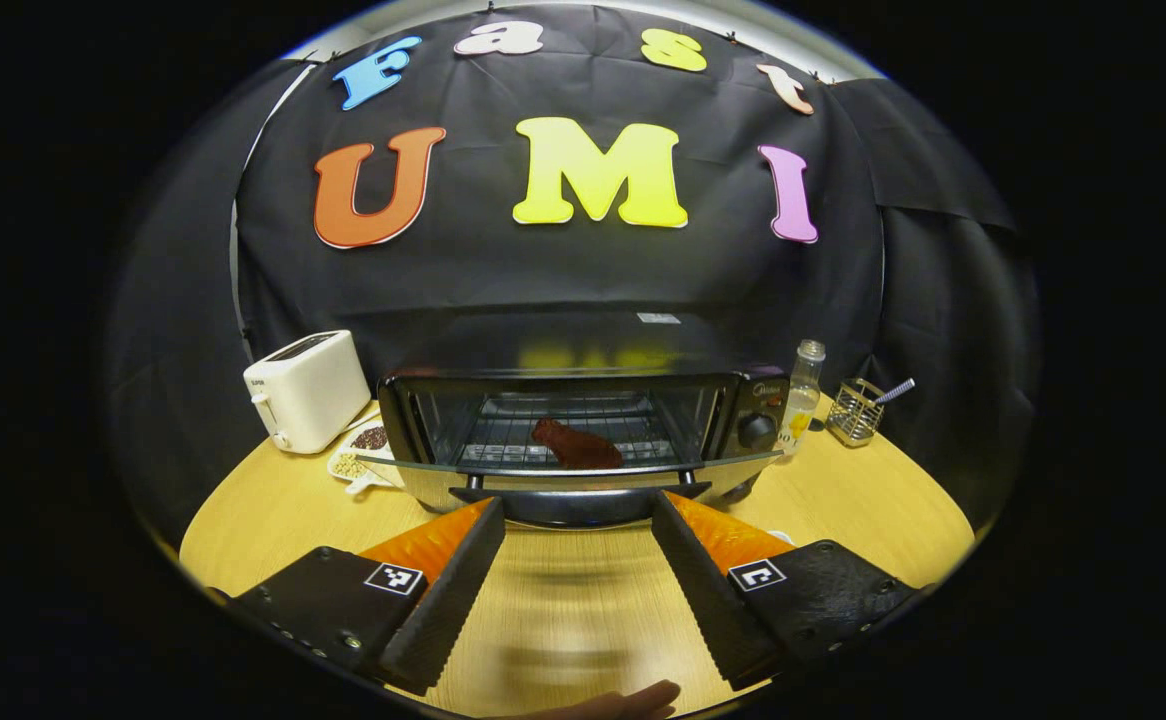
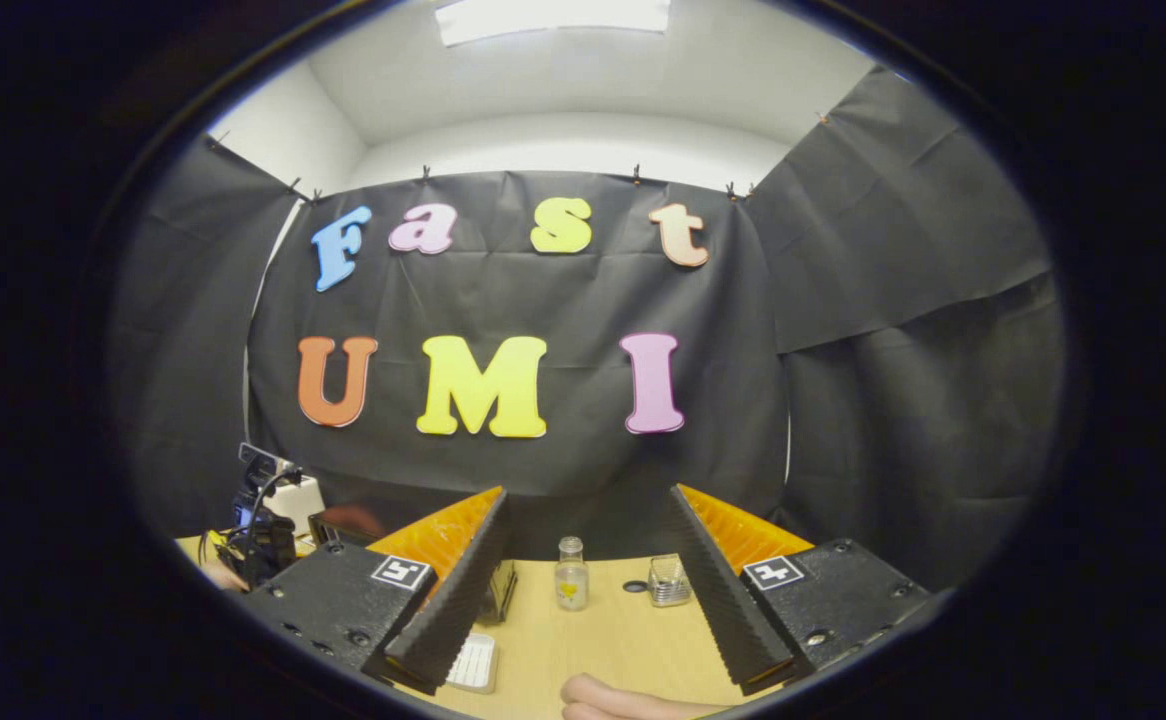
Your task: Open the electric oven with the left hand, put the food in, and close the electric oven.
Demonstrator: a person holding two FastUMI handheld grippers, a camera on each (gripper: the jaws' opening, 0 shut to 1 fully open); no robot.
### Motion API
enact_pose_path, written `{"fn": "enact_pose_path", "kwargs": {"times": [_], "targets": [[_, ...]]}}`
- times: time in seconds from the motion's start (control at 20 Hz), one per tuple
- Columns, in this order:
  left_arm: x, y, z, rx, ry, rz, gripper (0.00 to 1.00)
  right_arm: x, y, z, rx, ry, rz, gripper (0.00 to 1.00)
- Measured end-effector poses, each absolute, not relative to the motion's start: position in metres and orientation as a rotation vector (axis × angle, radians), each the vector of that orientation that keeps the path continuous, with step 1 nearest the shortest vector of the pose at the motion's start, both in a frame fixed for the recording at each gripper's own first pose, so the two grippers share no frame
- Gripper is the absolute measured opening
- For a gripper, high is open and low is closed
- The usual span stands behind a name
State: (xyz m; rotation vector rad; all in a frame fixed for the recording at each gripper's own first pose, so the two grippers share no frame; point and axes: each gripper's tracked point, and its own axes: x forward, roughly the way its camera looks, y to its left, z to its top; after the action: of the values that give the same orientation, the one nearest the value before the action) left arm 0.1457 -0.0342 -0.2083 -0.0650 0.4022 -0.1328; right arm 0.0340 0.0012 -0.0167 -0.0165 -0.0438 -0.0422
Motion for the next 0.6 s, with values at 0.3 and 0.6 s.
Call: {"fn": "enact_pose_path", "kwargs": {"times": [0.3,0.6], "targets": [[0.159,-0.016,-0.181,-0.052,0.355,-0.101,0.95,-0.001,0.012,-0.026,0.009,-0.020,-0.019,0.96],[0.109,-0.006,-0.128,-0.049,0.223,-0.094,0.95,-0.023,0.013,-0.047,0.045,0.002,-0.023,0.98]]}}
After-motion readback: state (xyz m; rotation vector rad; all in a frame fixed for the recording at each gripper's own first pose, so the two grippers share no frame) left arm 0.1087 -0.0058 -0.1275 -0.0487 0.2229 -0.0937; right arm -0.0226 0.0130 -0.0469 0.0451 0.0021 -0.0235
